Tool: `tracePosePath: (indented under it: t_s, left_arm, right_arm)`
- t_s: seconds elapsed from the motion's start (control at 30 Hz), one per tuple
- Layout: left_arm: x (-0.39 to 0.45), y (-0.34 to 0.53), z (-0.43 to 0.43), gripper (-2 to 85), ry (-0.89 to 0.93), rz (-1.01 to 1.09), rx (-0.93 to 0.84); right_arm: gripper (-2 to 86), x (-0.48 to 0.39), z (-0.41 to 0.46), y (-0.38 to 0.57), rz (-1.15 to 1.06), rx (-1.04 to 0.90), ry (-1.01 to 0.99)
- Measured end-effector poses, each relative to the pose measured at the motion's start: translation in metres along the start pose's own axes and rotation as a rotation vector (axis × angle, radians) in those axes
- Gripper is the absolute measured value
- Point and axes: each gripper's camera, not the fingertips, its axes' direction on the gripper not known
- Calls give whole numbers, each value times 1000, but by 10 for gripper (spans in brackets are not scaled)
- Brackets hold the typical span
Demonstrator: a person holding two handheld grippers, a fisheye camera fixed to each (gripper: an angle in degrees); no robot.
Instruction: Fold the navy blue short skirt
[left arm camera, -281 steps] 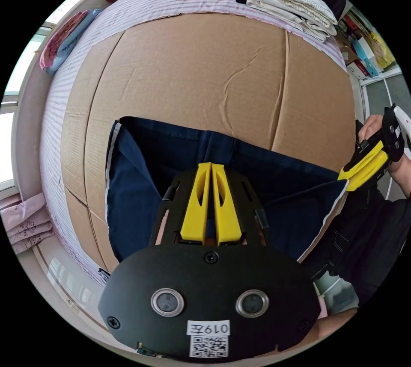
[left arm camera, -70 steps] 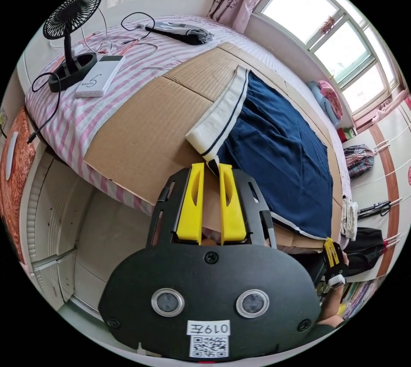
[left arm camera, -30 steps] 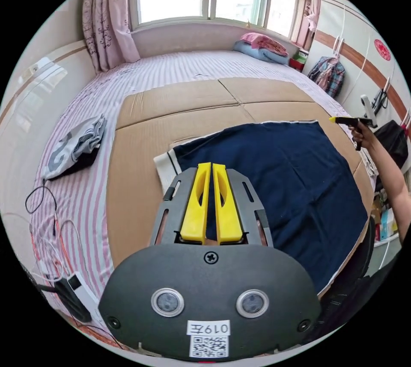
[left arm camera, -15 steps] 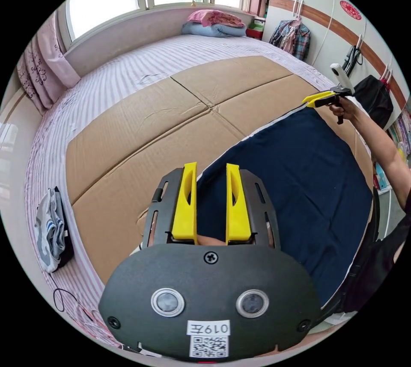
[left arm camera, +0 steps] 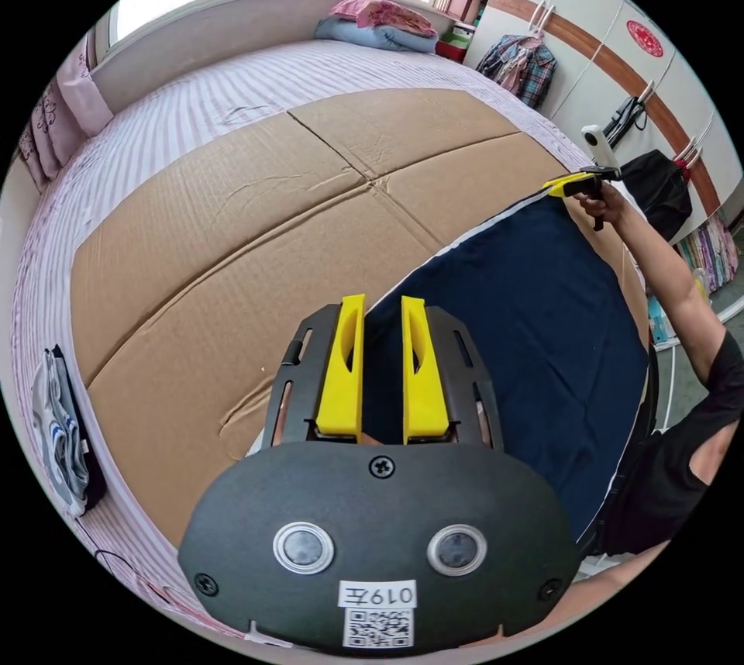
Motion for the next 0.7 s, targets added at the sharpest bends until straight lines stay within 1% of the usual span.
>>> tracePosePath:
  t_s: [0.17, 0.27, 0.47, 0.57, 0.7]
  left_arm:
    - [2, -1, 30, 27, 8, 21, 7]
    - [8, 0, 47, 17, -29, 44, -5]
    - [22, 4, 78, 9, -112, 78, -36]
    - [21, 14, 91, 9, -112, 65, -32]
    - [16, 31, 107, 9, -101, 50, -22]
  right_arm:
    - [16, -13, -30, -17, 19, 36, -38]
    - [6, -19, -47, -24, 46, 59, -39]
    - [-1, -28, -70, -42, 110, 69, -56]
    - [-2, -37, -79, -47, 109, 82, -41]
    - [-2, -38, -90, -50, 136, 102, -79]
